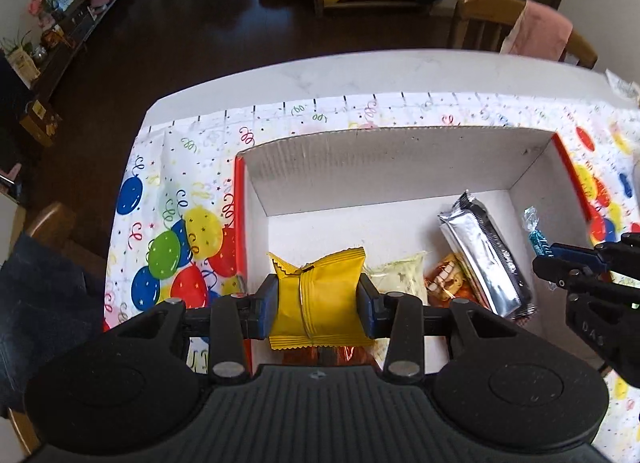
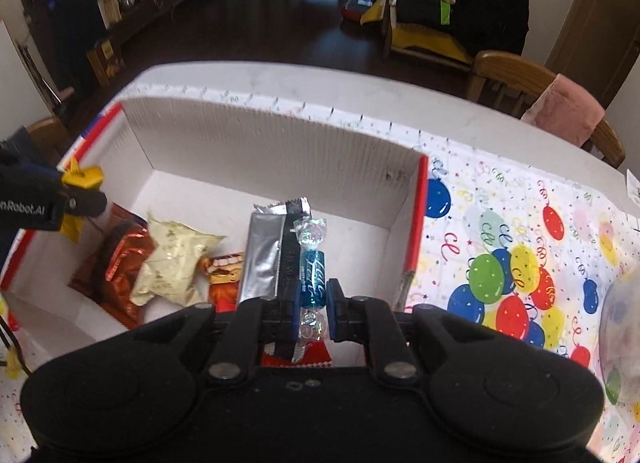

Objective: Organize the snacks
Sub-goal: 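Carry the yellow candy and blue candy stick into the red box and release, then lift both tools out of the box toward the dark snack and lollipop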

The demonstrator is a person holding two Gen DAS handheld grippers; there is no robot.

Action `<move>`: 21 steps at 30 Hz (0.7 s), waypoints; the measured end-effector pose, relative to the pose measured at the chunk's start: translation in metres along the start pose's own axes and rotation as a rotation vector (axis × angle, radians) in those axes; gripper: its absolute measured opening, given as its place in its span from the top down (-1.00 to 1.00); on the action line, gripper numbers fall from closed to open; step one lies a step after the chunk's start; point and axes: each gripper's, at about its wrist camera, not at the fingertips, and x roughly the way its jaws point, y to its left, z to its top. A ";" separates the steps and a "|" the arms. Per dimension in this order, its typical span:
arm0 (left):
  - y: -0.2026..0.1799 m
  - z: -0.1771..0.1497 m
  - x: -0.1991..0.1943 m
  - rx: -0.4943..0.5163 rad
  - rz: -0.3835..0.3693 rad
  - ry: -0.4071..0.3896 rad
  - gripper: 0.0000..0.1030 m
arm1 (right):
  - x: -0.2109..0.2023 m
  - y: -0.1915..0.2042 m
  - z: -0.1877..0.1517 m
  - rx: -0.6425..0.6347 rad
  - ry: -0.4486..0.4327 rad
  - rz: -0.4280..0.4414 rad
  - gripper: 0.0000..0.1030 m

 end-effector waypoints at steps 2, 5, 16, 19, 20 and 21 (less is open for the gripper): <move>-0.003 0.004 0.009 0.016 0.015 0.040 0.24 | 0.007 0.004 0.001 -0.025 0.018 -0.010 0.78; -0.007 0.007 0.020 0.042 0.030 0.076 0.24 | 0.014 0.008 0.001 -0.045 0.034 -0.017 0.78; -0.007 0.010 0.040 0.038 0.008 0.153 0.23 | 0.011 0.010 -0.002 -0.060 0.019 0.002 0.62; -0.005 0.010 0.035 0.027 -0.004 0.134 0.22 | 0.004 0.007 -0.002 -0.038 0.001 0.013 0.56; -0.005 0.009 0.032 0.025 -0.013 0.126 0.21 | 0.001 0.006 -0.003 -0.030 -0.005 0.022 0.55; -0.004 0.009 0.029 0.025 -0.020 0.116 0.21 | -0.003 0.005 -0.003 -0.023 -0.012 0.029 0.55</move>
